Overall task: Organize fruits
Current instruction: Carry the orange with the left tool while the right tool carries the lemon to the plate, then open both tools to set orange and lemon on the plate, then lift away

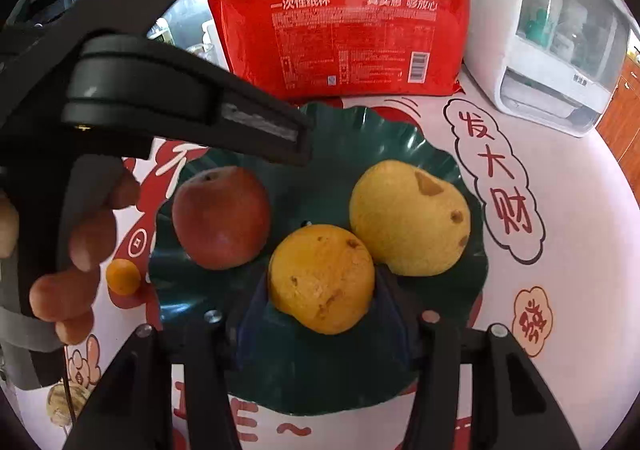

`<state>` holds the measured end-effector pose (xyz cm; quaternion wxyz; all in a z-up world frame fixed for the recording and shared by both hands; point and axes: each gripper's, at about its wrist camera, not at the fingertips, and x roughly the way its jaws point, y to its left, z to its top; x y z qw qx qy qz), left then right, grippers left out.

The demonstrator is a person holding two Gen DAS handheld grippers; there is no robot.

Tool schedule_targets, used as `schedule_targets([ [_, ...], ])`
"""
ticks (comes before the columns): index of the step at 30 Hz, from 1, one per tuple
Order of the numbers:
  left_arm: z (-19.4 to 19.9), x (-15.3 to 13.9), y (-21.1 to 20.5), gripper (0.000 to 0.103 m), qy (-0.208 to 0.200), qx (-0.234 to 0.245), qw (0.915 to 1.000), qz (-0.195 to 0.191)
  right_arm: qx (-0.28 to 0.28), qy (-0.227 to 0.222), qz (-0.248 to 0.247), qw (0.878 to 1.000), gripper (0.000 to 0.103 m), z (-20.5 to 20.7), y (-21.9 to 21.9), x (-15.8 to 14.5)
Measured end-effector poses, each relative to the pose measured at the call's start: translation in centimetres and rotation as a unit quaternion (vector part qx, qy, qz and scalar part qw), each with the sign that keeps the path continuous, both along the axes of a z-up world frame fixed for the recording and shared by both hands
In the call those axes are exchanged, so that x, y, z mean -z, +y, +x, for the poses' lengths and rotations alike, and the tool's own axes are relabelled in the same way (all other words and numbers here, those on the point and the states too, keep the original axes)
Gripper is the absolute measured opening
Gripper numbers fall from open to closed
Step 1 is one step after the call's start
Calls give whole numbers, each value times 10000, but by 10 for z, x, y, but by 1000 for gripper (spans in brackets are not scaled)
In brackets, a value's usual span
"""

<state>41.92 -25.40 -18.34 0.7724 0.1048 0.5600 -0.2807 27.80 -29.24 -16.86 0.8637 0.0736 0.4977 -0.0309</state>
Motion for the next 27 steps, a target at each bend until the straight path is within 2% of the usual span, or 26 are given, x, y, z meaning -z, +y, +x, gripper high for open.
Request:
schedule_targets([
  [7,3,10,-5,37,24,-45,10000,30,-98,-222,-128,9996,54,-2,6,-1],
  [11,0,10,-6,38,-107,30,9999,119,-117,-370,-88,9992,55,-4,6,-5],
  [13,-2,9,-6,43,-182,69,9997,176,-123,-439,-34,9990,55,-7,7,-9],
  [15,-3,9,-4,62,-192,53,9997,162,-148,-524,-22,9985,57,-8,7,-13],
  [18,-5,7,0,75,-256,-6,9996,125,-192,-603,-107,9979,61,-10,11,-18],
  [21,-6,3,6,82,-258,-79,9996,72,-230,-642,-146,9976,61,-11,13,-21],
  [27,-11,-7,18,85,-248,-192,9995,-31,-202,-654,-186,9975,61,-13,10,-24],
])
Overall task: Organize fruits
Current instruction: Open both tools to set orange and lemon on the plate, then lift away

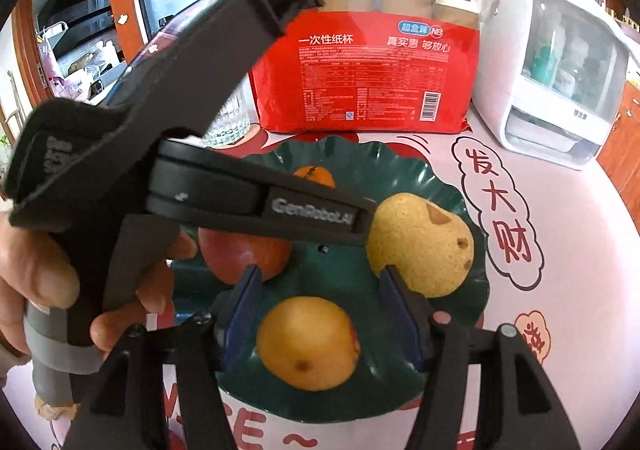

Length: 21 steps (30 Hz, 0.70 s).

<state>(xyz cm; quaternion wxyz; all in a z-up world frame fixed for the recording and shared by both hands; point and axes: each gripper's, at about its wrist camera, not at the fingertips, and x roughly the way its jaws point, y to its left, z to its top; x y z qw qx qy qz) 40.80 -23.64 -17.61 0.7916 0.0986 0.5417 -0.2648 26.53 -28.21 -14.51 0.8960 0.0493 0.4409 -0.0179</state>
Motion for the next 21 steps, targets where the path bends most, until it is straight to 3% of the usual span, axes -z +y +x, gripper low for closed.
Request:
schedule_targets([
  [13,-19,-21,13,85,-175,-20,9998,-32,30,-47,-14,10000,61,-9,1,-10],
  [21,-43,-49,31,85,-447,-98,9990,-6,0,-177,4,9998,61,-20,6,-28],
])
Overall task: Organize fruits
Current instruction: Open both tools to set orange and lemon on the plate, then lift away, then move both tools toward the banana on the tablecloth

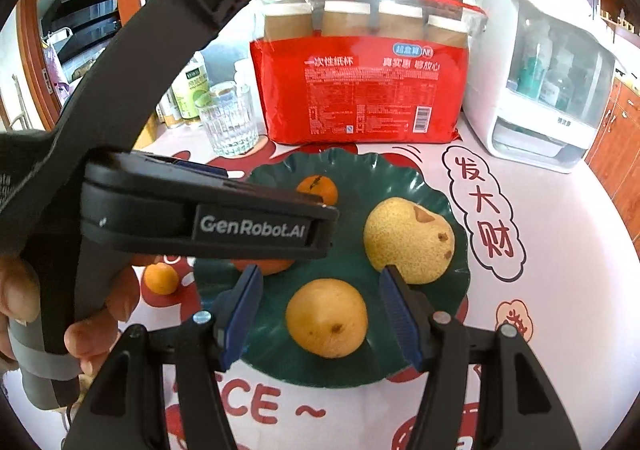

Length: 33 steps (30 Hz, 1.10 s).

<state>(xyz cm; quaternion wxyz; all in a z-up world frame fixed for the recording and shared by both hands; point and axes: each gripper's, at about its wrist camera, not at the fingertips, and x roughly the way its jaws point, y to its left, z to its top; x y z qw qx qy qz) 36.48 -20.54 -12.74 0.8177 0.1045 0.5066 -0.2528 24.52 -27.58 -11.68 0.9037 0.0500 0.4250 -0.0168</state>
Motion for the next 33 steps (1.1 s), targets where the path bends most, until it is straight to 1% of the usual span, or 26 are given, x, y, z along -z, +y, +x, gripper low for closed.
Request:
schedule_targets([
  [6,-26,-27,19,85,-326,-163,9993,43,-59,-87,26,9999,61,-20,7,-17],
  [13,-57,-52,40,86,-533,-384,9978,35,-145,-187,73,9997,61,-44,14,-31],
  [20,-93,-78,70,86,-573,-669,9960,-116,-244,-312,169,9991,61,-70,22,-52],
  [28,-137,-96,116,86,-655,-1067,9917,-280,-489,-406,295,9975,61,-100,32,-71],
  [30,-150,-100,132,89,-680,-1223,9895,-352,-566,-426,324,9970,61,-108,36,-75],
  [33,-166,-104,153,91,-695,-1421,9864,-437,-671,-457,326,9962,61,-116,41,-79],
])
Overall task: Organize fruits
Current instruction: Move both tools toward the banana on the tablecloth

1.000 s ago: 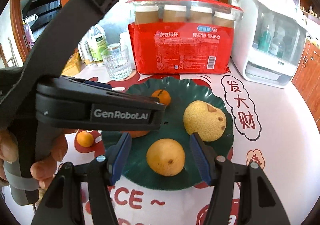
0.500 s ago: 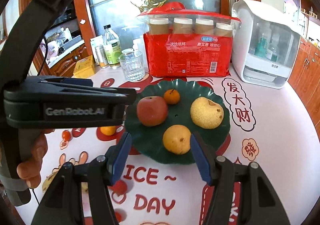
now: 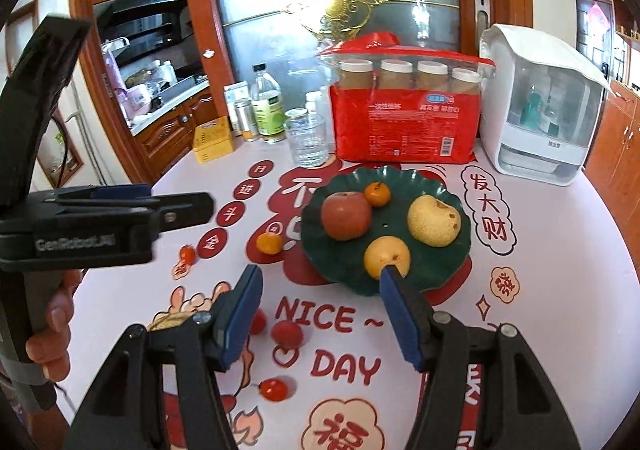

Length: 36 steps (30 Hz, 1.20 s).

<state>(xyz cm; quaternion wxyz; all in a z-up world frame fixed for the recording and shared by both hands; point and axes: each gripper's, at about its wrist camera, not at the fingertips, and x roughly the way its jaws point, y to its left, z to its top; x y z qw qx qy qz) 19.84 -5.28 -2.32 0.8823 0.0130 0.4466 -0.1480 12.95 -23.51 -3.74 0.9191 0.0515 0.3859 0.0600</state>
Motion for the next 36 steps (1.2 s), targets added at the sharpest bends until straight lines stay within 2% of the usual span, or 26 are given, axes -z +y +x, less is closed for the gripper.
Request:
schedule_targets([
  [7,-31,10,45,92,105,-427,9990,-83,-237,69,-74,9997,61,-12,11,4],
  [16,-61,56,72,92,349,-616,9965,452,-529,279,-204,9980,61,-23,23,24],
  [23,-69,88,77,92,697,-504,9942,640,-653,447,-120,9968,61,-30,29,39],
  [36,-64,133,77,92,1120,-359,9904,732,-707,985,-192,9924,61,-45,47,94],
])
